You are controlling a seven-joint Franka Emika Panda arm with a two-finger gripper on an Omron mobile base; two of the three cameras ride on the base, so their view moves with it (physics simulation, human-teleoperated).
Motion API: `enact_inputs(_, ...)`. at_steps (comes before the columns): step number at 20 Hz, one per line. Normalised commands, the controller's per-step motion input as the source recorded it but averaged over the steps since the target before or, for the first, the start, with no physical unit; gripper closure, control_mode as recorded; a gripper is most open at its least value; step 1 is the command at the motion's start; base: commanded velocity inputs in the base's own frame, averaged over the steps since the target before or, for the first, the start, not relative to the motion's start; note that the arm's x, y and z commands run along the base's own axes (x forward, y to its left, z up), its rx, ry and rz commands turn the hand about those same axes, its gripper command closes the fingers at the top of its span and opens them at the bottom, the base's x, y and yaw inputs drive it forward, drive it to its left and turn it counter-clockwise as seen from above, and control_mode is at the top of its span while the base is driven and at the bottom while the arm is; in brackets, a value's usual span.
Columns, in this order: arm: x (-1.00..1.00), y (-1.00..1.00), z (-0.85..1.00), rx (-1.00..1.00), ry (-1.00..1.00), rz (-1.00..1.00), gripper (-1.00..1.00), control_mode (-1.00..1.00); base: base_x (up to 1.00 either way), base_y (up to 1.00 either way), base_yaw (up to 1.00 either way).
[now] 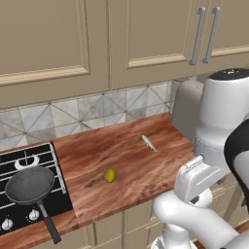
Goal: Place both pans onto different burners. Then place the lemon and the fish on different pans.
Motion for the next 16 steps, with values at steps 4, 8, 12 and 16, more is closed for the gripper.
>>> enact_inputs(4, 0.48, -0.63, 0.44, 0.0, -0.18, 0.0, -1.0, -1.0, 0.0, 0.0, 0.0)
enact_inputs(8, 0.43, -0.62, 0.32, 0.0, -0.26, 0.0, -1.0, -1.0, 0.0, 0.0, 0.0)
enact_inputs(12, 0.34, -0.57, 0.03, 0.0, -0.35, 0.0, -1.0, -1.0, 0.0, 0.0, 0.0)
enact_inputs(16, 0.14, -0.5, -0.21, 0.0, -0.54, 0.05, -1.0, -1.0, 0.0, 0.0, 0.0)
